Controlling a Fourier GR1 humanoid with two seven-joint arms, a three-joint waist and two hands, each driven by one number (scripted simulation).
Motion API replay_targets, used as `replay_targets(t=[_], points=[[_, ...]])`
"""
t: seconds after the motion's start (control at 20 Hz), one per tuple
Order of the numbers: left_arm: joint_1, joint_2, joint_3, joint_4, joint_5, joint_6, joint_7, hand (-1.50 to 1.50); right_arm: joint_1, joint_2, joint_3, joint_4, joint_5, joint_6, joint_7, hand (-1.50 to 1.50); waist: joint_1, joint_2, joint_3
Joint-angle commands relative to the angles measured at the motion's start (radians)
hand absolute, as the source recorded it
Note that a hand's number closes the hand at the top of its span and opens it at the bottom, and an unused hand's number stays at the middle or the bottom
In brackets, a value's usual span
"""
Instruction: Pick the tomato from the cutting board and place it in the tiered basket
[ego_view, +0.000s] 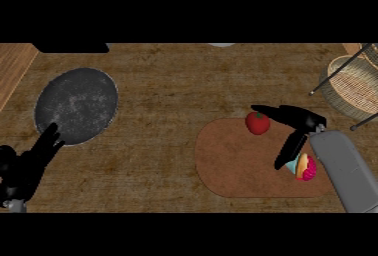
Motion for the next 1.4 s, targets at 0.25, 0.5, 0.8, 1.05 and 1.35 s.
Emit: replay_targets(t=[0.25, 0.5, 0.8, 1.05, 1.35], points=[[-0.021, -0.026, 0.034, 0.042, -0.037, -0.014, 0.018, 0.0, -0.007, 0.068, 0.01, 0.05, 0.057, -0.003, 0.001, -1.5, -0.004, 0.006, -0.002], [0.016, -0.071, -0.005, -0.051, -0.058, 0.012, 0.056, 0.0, 0.005, 0.106, 0.038, 0.089, 0.088, -0.02, -0.077, 1.5, 0.001, 0.007, -0.002], [0.033, -0.002, 0.088, 0.009, -0.022, -0.097, -0.012, 0.0, 0.03, 0.122, -0.006, -0.008, 0.09, -0.109, -0.146, 1.5, -0.002, 0.006, -0.002], [-0.028, -0.064, 0.066, 0.067, -0.075, -0.044, -0.006, 0.0, 0.085, 0.138, -0.046, -0.108, 0.075, -0.165, -0.084, 1.5, -0.008, 0.006, -0.003], [0.006, -0.051, 0.056, -0.031, -0.06, -0.066, 0.054, 0.0, -0.054, 0.148, -0.142, -0.032, 0.17, -0.446, 0.174, 1.5, 0.022, 0.01, -0.005]])
